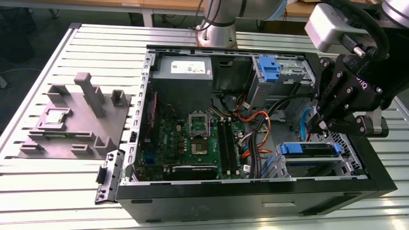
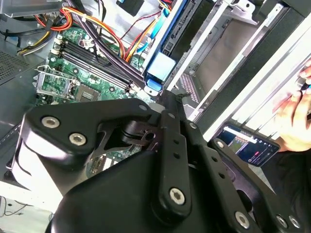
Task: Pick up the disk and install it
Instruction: 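Insert the disk into the insertion slot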
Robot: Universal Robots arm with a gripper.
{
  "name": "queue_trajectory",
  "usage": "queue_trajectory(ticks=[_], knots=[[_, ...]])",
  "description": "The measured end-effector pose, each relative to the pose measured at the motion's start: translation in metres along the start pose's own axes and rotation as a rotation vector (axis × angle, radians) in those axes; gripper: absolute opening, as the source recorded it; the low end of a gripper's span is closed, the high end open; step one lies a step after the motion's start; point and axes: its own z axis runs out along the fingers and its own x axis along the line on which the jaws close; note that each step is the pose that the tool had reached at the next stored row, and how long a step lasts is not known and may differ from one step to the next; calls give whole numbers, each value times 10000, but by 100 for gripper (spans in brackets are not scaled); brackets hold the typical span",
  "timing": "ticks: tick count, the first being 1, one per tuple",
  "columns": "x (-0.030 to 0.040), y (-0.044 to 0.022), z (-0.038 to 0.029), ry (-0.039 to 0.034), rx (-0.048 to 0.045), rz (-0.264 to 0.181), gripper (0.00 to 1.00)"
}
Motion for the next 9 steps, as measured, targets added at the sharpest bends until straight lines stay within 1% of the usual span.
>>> queue_trajectory(ticks=[7, 9], knots=[[0, 0, 2, 0, 0, 0, 10], [1, -1, 22, -6, 0, -1, 10]])
